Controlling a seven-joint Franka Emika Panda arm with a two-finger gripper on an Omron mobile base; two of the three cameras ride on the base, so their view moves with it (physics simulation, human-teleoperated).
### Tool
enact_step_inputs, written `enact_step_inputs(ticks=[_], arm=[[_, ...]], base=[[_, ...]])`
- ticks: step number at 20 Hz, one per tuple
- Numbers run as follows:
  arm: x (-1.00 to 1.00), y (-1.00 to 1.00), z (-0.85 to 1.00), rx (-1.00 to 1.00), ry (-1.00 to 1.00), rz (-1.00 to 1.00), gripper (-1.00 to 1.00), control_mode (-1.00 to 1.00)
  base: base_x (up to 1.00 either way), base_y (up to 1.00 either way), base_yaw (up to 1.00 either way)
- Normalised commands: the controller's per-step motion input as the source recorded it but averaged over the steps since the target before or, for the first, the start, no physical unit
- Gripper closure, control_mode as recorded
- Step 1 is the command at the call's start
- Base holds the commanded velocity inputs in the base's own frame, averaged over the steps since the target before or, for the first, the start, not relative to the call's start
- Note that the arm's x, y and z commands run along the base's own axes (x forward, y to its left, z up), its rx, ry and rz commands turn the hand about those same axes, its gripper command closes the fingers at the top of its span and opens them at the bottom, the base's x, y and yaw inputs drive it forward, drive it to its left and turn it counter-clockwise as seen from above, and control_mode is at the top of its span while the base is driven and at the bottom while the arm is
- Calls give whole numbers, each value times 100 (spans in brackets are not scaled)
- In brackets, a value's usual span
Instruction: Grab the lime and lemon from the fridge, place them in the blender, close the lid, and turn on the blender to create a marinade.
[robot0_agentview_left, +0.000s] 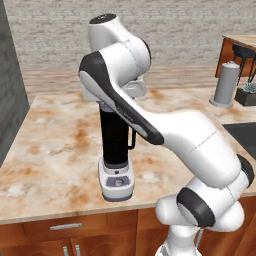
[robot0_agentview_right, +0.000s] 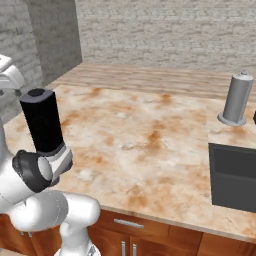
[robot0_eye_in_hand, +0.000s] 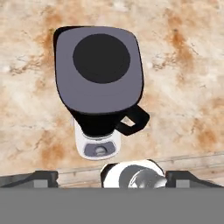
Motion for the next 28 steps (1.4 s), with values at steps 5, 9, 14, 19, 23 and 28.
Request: enact_step_inputs(ticks=[5, 9, 14, 19, 23, 28], arm=[[-100, -6, -64, -6, -53, -4, -100, -100], [-92, -8, -89, -6, -36, -23, -100, -100], [-42, -1, -90, -10, -20, -39, -100, -100], [-3, -1, -62, -3, -16, -36, -100, -100], [18, 0, -35, 0, -9, -28, -100, -100], [34, 0, -27, 0, -3, -15, -100, -100]], base=[[0, 0, 0], [0, 0, 0], [0, 0, 0], [0, 0, 0], [0, 0, 0], [0, 0, 0]])
